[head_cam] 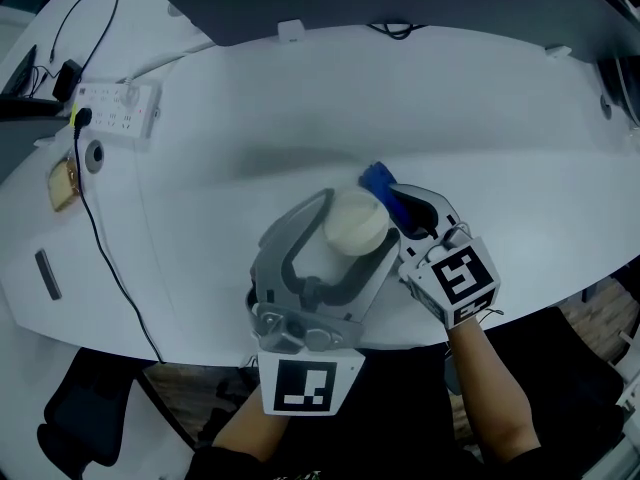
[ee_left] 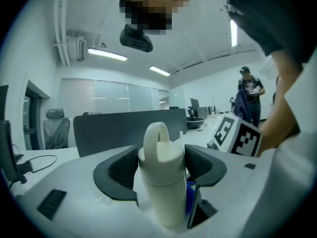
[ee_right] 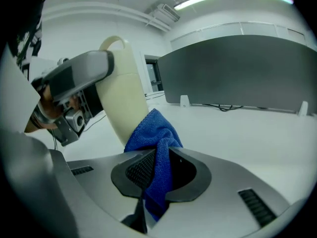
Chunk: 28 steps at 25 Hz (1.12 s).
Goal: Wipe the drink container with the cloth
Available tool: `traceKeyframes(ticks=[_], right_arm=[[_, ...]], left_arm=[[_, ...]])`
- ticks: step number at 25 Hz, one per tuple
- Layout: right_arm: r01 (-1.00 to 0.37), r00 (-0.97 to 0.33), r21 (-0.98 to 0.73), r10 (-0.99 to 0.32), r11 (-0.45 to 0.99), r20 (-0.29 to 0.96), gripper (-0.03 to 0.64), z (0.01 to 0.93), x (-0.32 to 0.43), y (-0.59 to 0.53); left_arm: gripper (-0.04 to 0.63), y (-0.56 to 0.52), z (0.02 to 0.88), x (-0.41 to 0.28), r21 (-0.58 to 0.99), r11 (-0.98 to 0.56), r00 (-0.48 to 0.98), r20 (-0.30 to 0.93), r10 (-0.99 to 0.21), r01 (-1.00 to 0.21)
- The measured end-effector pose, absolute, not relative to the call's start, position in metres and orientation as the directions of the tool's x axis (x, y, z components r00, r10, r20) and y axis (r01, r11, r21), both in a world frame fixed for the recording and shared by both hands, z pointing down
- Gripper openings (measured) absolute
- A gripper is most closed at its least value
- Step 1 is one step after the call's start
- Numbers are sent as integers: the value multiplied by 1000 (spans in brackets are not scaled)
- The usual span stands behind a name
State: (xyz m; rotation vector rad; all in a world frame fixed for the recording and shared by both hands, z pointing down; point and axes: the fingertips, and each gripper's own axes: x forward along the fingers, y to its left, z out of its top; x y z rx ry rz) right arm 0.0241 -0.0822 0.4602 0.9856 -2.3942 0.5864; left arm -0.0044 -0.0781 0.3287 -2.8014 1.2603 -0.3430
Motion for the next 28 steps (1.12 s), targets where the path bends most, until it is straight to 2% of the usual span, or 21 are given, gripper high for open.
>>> traceKeyframes(ticks=[3,5,7,10,12,15,18,20,24,28], right_arm=[[-796,-601,-299,-629,526,493,51,441,41,-90],[-819,-571,-321,-728,475,378,51,406,54,-98],[-808,-575,-316,-782,497,240,51,361,61,-103],[-701,-682,-338,-729,627,61,51,310,50,-98],[-609,-758,-377,-653,698,16,51,309,35,-94],[-612,-775,-390,-621,688,121,50,352,27,-94],[-701,-702,-258,-578,665,417,49,429,28,-89],[-713,-646,-158,-551,683,528,51,458,25,-82],[-721,-604,-53,-588,691,538,51,460,22,-81],[-733,-588,-27,-614,679,528,51,460,23,-80]], left_arm=[[291,-73,329,-1,-135,-811,798,146,-585,-570],[290,-70,329,-1,-136,-893,882,150,-447,-430],[287,-69,329,-1,-132,-940,926,172,-335,-316],[287,-68,329,-2,-107,-960,946,172,-273,-258],[284,-67,330,-4,-93,-960,948,158,-275,-263],[284,-67,330,-3,-83,-957,948,138,-287,-278],[283,-68,329,-2,-83,-958,949,138,-284,-275],[284,-69,329,-2,-85,-957,947,144,-289,-279],[301,-71,330,-9,-114,-916,897,185,-401,-385],[325,-69,314,-12,-129,-777,762,152,-630,-617]])
